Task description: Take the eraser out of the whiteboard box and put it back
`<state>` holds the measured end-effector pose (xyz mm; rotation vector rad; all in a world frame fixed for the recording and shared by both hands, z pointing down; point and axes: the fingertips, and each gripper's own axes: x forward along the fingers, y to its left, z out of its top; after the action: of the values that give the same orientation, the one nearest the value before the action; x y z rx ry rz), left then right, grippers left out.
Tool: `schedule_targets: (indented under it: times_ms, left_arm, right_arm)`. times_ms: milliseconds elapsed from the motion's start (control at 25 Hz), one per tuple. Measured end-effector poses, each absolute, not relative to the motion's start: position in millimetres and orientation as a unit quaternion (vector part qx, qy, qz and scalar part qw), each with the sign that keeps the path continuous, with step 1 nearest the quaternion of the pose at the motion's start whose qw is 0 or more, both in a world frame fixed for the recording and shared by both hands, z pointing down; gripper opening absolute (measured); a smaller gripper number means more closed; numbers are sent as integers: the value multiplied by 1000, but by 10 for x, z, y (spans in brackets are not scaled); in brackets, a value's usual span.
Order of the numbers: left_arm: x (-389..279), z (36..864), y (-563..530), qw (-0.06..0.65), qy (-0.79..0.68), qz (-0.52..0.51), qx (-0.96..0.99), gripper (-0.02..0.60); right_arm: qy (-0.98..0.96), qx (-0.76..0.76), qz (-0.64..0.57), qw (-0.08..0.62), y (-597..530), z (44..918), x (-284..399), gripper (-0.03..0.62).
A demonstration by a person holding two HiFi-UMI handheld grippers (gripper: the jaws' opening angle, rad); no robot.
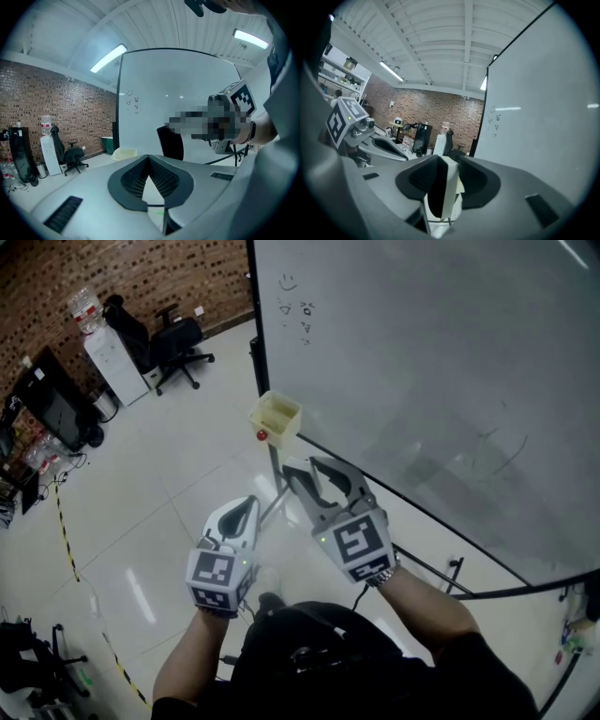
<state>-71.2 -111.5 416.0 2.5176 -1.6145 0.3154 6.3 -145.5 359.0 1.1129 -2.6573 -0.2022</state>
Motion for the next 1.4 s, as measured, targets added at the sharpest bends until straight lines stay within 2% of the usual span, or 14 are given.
schedule_targets:
  times_ms: [520,1400]
  left_arm:
    - [-584,4069,-583,55,-553,118,823,0]
    - [-1112,3843,-291,47,-525,102,844,0]
  right_arm:
    - [-919,373,-69,107,-969,3427,238,172]
    - [-907,404,-74,98,-554,3244,-275,170]
